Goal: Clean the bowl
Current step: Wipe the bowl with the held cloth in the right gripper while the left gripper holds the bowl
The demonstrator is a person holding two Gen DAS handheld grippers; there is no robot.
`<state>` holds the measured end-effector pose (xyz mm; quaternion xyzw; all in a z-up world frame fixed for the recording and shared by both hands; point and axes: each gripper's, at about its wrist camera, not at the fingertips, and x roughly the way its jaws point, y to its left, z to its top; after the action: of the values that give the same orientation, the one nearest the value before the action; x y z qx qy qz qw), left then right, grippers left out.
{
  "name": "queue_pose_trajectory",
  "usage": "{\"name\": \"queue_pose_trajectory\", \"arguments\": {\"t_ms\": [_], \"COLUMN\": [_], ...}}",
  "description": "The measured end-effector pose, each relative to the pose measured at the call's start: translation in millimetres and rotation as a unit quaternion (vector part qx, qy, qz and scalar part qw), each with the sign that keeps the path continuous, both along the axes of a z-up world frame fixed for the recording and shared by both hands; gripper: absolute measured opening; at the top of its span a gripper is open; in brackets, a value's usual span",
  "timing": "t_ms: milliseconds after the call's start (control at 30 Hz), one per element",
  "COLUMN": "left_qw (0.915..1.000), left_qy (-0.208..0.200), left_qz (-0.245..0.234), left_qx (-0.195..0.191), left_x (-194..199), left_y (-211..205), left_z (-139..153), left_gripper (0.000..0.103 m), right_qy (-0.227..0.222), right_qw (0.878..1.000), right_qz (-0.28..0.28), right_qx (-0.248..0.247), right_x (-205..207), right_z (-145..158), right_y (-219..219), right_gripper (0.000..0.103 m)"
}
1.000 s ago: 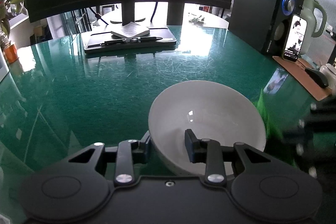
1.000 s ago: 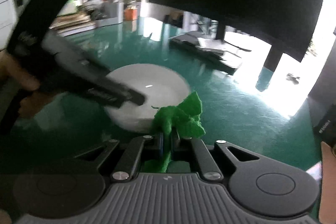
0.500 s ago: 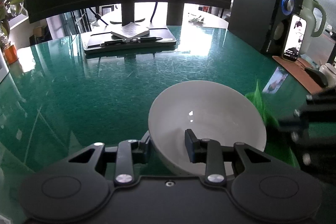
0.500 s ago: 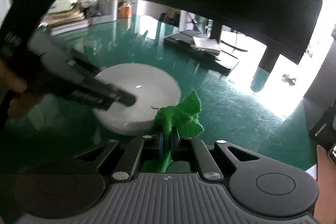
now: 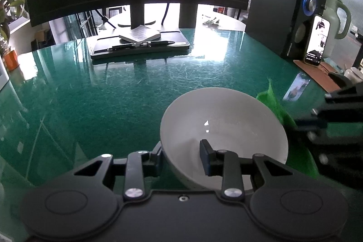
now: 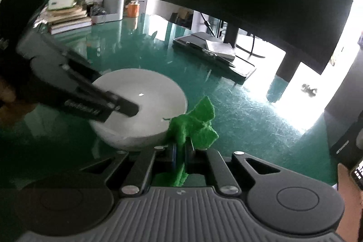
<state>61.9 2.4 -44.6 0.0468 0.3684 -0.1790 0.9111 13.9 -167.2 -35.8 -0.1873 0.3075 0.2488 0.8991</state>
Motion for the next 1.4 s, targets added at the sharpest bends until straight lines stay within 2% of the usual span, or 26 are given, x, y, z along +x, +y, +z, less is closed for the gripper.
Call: {"name": "queue_pose_trajectory", "arguments": {"t_ms": [133, 367, 667, 933, 1167, 1400], "left_qw": [1.0000, 1.0000, 0.9999, 0.9999, 0.9996, 0.9997], "left_qy": [-0.001, 0.000, -0.003, -0.003, -0.009, -0.009], "left_qz": [0.001, -0.003, -0.007, -0.009, -0.015, -0.013], "left_qx": [0.002, 0.003, 0.008, 0.010, 0.020, 0.021], "left_x": [-0.2, 0.6, 0.5, -1.0, -2.6, -2.9], "left_y": [-1.0, -1.5, -2.8, -3.2, -6.6, -7.8], "left_z": [0.3, 0.5, 0.2, 0.4, 0.8, 1.2], "left_gripper": [0.032, 0.032, 0.033, 0.033, 0.034, 0.034], "right_qy": [0.005, 0.003, 0.004, 0.008, 0.001, 0.008], "right_qw": [1.000, 0.999, 0.999, 0.995, 0.997, 0.995], "right_qz": [0.015, -0.030, -0.023, -0.052, -0.044, -0.054], "right_qx": [0.011, 0.041, 0.047, 0.086, 0.069, 0.081], "right_x": [-9.6, 20.2, 3.3, 32.3, 5.2, 22.0], "right_z": [1.4, 1.7, 0.8, -0.5, -1.9, -4.2], "right_y": [-1.1, -9.0, -10.4, -11.6, -12.4, -10.0], "right_gripper": [0.006, 0.007, 0.007, 0.006, 0.006, 0.006]}}
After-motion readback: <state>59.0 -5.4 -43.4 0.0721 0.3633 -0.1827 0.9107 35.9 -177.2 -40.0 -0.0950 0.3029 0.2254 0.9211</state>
